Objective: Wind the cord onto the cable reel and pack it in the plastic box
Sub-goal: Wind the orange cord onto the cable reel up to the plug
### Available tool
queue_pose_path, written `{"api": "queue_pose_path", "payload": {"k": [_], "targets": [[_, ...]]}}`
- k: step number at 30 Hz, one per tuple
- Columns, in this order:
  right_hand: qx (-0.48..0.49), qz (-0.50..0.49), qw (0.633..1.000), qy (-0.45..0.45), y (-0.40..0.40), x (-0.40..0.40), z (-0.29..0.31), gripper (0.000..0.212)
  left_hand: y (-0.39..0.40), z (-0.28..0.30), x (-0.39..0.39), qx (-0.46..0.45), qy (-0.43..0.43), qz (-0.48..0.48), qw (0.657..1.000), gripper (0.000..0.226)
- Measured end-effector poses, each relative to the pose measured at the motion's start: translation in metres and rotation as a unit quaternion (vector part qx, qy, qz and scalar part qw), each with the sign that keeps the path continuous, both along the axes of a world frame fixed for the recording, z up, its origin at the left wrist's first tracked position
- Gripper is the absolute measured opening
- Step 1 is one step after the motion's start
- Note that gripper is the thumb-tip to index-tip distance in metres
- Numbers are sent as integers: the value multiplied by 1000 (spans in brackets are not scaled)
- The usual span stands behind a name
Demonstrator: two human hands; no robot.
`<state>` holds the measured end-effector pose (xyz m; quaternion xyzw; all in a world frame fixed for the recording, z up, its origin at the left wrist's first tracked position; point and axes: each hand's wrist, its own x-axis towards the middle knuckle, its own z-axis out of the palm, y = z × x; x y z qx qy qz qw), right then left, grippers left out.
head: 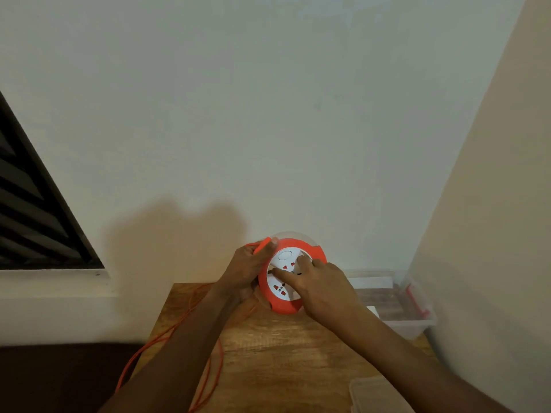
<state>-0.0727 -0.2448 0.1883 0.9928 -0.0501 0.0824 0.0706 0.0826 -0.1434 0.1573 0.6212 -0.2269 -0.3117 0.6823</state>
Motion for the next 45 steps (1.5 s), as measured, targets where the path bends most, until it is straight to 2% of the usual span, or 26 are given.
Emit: {"api": "queue_pose_path", "payload": {"k": [6,15,18,20,22,24,26,27,29,30,31,32,33,34,36,37,38,40,45], "targets": [[-100,6,995,-11,-3,7,-1,68,-2,2,-1,4,-37,31,999,43],[-79,-30,991,-106,-3,9,1,73,-5,14,-9,-33,-16,57,998,42],[9,-66,986,-150,-2,13,0,67,-8,13,-12,-43,-26,76,996,31],[76,-111,980,-146,0,17,-4,67,-11,8,-15,-43,-37,107,993,31],[106,-140,975,-137,5,21,-5,65,-11,4,-18,-52,-15,125,991,32],[180,-170,960,-129,6,23,-3,61,-9,2,-20,-62,9,135,989,30],[345,-190,913,-106,5,22,2,64,-6,0,-20,-61,23,147,987,32],[445,-193,869,-96,5,22,5,67,-5,0,-19,-57,31,152,986,34],[621,-200,754,-85,6,20,8,72,-1,-1,-16,-46,43,157,986,36],[682,-204,697,-84,7,19,10,74,0,0,-15,-45,50,157,985,37],[717,-205,661,-82,10,17,12,76,2,1,-14,-49,58,157,985,35],[721,-201,658,-80,13,15,14,79,3,2,-12,-58,71,156,984,33],[684,-187,701,-74,16,13,14,82,3,4,-11,-69,88,154,982,33],[609,-164,773,-70,20,11,13,83,4,5,-10,-77,105,151,980,34],[367,-101,920,-87,27,6,8,70,6,8,-8,-79,113,141,980,40],[247,-62,962,-102,28,4,7,60,7,8,-7,-72,100,136,983,43],[157,-24,982,-105,28,3,6,52,9,9,-6,-67,86,128,986,45],[66,18,996,-64,25,5,6,49,11,9,-6,-66,76,98,990,50],[-5,48,999,0,16,6,6,53,19,6,-3,-66,79,52,993,48]]}}
